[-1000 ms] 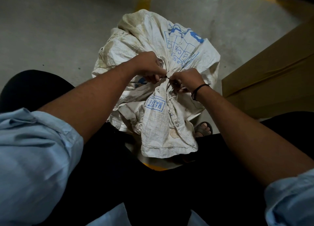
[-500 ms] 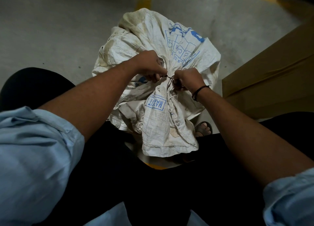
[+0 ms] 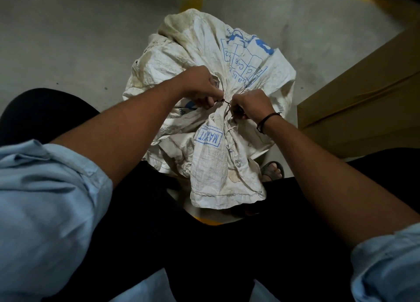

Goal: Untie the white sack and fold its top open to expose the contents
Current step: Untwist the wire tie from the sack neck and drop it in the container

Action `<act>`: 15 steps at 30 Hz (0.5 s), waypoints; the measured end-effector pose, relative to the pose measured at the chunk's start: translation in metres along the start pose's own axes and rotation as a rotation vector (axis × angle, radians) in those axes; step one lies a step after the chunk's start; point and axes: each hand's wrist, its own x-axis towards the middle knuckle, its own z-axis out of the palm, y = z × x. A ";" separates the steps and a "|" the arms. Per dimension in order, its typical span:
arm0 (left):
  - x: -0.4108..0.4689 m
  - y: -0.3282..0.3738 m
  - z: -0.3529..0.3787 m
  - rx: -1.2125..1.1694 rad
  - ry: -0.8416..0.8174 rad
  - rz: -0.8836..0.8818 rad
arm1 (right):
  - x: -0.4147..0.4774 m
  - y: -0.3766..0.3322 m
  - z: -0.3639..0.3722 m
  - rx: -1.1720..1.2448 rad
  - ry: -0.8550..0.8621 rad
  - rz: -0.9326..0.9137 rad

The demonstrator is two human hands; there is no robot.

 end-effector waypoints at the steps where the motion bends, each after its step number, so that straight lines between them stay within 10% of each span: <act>1: 0.000 0.000 0.000 -0.004 -0.001 0.000 | 0.001 0.001 0.001 0.010 0.023 -0.009; 15: 0.005 -0.002 0.002 -0.014 0.002 -0.014 | -0.007 0.000 0.000 -0.013 0.058 -0.040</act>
